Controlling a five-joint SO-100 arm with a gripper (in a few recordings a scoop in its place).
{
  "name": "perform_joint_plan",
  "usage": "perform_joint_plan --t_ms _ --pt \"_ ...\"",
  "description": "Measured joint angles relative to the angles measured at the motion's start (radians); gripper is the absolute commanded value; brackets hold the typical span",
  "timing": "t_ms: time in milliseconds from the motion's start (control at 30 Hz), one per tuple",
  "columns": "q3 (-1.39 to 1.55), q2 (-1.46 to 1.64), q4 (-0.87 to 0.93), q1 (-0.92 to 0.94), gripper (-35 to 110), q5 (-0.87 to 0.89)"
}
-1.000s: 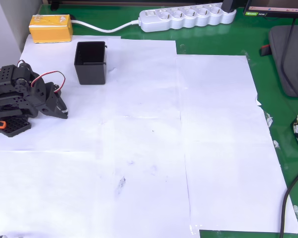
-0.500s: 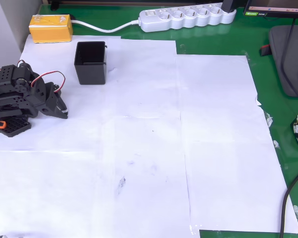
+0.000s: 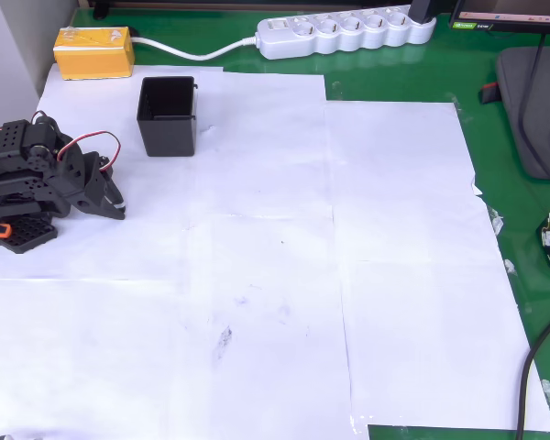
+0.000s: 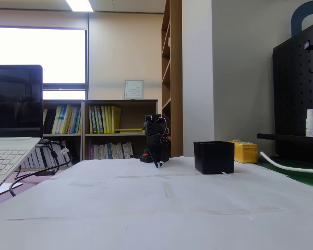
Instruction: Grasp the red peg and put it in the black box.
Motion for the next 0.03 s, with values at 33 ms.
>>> perform_joint_plan --t_ms 33 --pt "0.000 0.000 0.000 0.000 0 0.000"
